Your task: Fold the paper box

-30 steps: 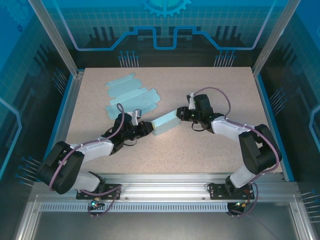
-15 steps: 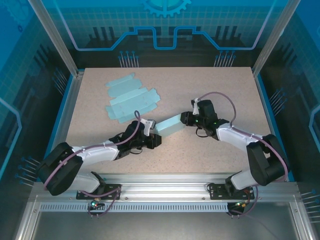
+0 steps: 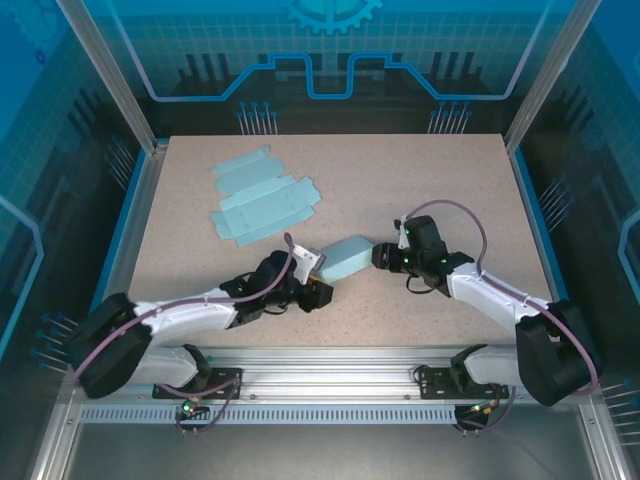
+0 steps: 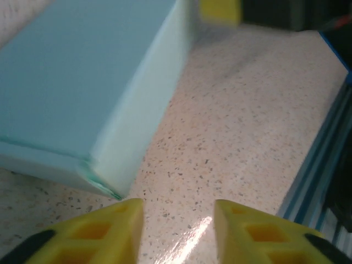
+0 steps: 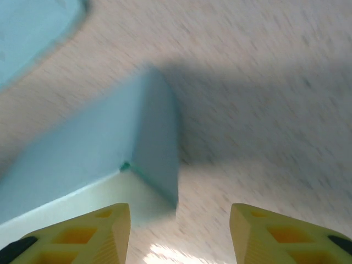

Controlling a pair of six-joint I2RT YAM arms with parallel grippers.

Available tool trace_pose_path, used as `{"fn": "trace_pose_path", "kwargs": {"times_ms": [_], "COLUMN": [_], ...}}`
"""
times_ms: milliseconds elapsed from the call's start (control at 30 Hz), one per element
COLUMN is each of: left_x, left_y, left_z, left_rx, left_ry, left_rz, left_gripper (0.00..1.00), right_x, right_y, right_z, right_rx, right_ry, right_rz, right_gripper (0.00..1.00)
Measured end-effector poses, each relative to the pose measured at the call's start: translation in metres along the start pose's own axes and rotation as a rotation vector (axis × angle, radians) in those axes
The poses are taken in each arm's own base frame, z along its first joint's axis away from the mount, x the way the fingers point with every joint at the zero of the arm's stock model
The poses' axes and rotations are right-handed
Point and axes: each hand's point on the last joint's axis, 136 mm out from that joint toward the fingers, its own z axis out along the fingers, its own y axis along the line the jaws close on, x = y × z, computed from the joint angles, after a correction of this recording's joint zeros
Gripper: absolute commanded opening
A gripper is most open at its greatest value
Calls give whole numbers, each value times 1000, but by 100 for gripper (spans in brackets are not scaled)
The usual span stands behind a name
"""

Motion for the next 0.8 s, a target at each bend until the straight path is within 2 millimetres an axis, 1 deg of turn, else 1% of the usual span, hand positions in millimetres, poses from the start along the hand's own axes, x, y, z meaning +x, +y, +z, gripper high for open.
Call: {"fn": "trace_pose_path", "kwargs": {"times_ms": [67, 167, 200, 233, 267, 333, 433, 500, 567, 667, 733, 800], "left_x": [-16, -49, -61, -68, -76, -82, -77, -65, -52, -34, -20, -8], "left_y": [-10, -22, -24, -23, -21, -11, 17, 35, 47, 53, 56, 59], "left_z": [-17, -43, -51, -56, -60, -63, -57, -51, -43, -30, -20, -7], "left_rx": [6, -15, -37, -57, -82, -129, -206, -249, -277, -271, -260, -249], "left_ry": [-32, -114, -142, -156, -167, -164, -112, -64, -21, 22, 53, 82], "left_rz": [100, 230, 260, 273, 276, 239, 102, -15, -108, -229, -304, -374], "left_gripper": [57, 63, 71, 76, 78, 79, 79, 78, 78, 79, 79, 79], "right_x": [18, 30, 33, 34, 33, 31, 23, 15, 6, -8, -14, -20], "right_y": [-13, -24, -26, -28, -28, -26, -20, -14, -7, 2, 6, 9], "right_z": [0, -3, -6, -8, -11, -17, -26, -32, -37, -43, -41, -36], "right_rx": [55, 108, 122, 132, 138, 140, 133, 125, 116, 106, 101, 98], "right_ry": [67, 116, 128, 134, 135, 134, 123, 114, 105, 82, 82, 93], "right_rz": [6, 7, 7, 5, 3, 1, -9, -24, -47, -75, -89, -93], "right_gripper": [54, 60, 62, 63, 64, 66, 74, 82, 90, 98, 98, 96]}}
